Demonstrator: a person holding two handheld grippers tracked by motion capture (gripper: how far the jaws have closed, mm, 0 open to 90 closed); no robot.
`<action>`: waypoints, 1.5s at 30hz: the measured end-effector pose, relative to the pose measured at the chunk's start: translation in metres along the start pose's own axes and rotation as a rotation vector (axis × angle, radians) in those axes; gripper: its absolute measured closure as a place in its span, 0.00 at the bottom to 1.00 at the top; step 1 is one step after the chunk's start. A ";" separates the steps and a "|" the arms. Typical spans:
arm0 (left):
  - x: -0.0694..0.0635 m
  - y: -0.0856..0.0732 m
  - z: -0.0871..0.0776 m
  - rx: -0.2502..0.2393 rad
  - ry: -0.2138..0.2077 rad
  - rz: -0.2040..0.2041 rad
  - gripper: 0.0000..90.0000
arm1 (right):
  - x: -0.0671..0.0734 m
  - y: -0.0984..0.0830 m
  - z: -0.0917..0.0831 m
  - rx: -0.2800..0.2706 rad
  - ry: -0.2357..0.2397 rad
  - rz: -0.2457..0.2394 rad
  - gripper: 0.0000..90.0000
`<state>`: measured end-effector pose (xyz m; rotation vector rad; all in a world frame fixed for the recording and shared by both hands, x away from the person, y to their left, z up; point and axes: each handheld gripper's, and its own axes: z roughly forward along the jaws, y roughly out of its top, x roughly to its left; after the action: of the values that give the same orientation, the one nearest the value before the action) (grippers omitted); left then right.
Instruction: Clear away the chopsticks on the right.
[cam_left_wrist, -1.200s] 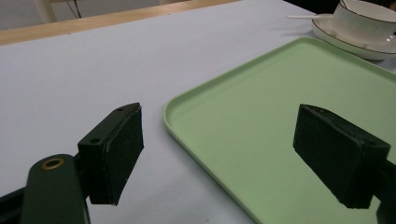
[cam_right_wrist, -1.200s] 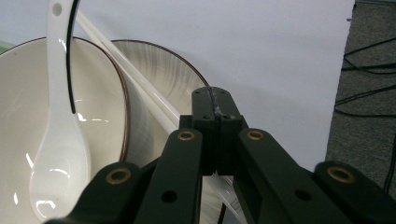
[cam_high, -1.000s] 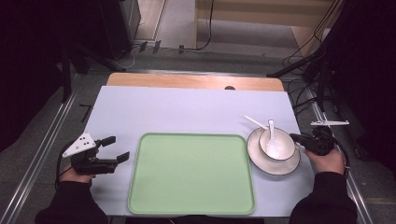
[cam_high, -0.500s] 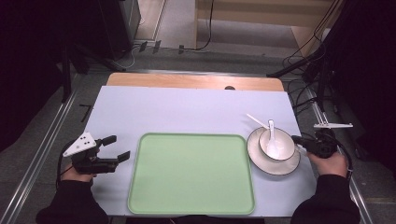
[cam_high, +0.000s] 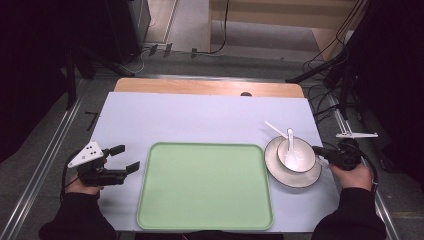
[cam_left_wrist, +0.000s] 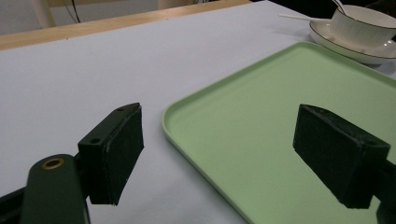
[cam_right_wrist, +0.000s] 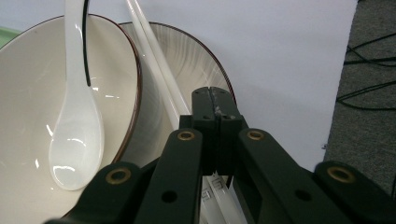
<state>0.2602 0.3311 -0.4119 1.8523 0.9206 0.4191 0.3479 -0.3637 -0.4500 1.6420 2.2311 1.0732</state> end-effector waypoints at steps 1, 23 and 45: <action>0.000 0.000 0.000 0.000 0.000 0.000 0.18 | 0.000 0.000 0.000 0.000 -0.001 0.001 1.00; 0.000 0.000 0.001 -0.004 -0.001 0.002 0.18 | -0.002 -0.006 -0.004 0.013 0.013 0.011 1.00; 0.000 0.001 0.001 -0.009 -0.003 0.003 0.18 | -0.003 -0.008 -0.028 -0.085 -0.024 0.023 0.71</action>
<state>0.2612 0.3302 -0.4120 1.8460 0.9130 0.4213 0.3282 -0.3800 -0.4359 1.6412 2.1257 1.1315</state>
